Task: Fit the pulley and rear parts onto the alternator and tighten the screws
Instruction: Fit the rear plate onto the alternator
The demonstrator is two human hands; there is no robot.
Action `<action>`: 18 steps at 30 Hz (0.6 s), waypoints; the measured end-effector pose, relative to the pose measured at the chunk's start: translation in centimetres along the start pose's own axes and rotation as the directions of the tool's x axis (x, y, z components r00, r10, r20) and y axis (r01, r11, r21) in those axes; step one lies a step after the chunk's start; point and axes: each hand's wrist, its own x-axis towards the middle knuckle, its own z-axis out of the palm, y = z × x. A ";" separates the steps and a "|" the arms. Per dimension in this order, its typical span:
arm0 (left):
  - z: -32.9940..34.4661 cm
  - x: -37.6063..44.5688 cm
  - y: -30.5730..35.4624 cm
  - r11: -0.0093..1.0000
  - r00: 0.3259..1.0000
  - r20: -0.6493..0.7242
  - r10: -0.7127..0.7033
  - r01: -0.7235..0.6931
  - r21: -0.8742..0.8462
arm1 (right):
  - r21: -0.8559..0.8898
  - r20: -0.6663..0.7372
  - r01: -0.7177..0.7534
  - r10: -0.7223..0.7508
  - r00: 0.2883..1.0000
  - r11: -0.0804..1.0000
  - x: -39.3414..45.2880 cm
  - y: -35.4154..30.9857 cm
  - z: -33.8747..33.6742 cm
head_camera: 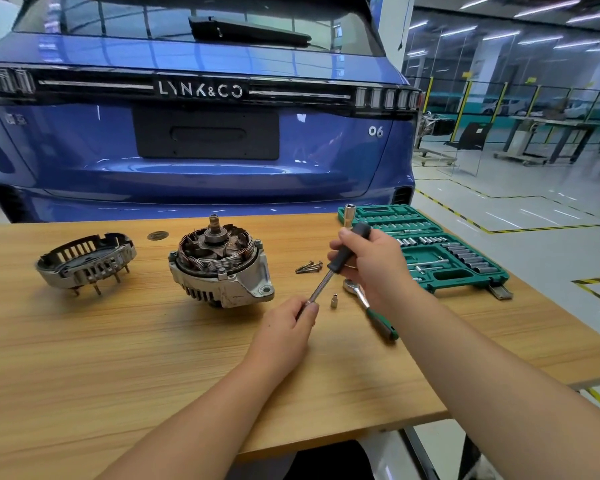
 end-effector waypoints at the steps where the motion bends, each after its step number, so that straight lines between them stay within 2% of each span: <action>1: -0.2 -0.2 0.0 1.000 1.000 0.010 0.006 -0.007 0.009 | 0.017 -0.007 -0.008 0.008 1.000 1.000 0.1 -0.2 -0.2; 8: -0.2 -0.7 0.2 0.996 0.998 0.030 0.052 -0.054 0.067 | 0.012 0.007 -0.018 0.018 1.000 1.000 -0.2 -0.3 -0.2; 16: -0.6 -1.0 0.5 0.992 0.998 0.020 0.059 -0.061 0.108 | 0.042 -0.072 -0.076 0.079 0.994 0.996 0.2 -0.2 0.1; 18: -0.7 -0.9 0.3 0.982 0.996 0.030 0.085 -0.089 0.165 | 0.062 -0.109 -0.096 0.102 0.989 0.993 0.8 -0.7 0.0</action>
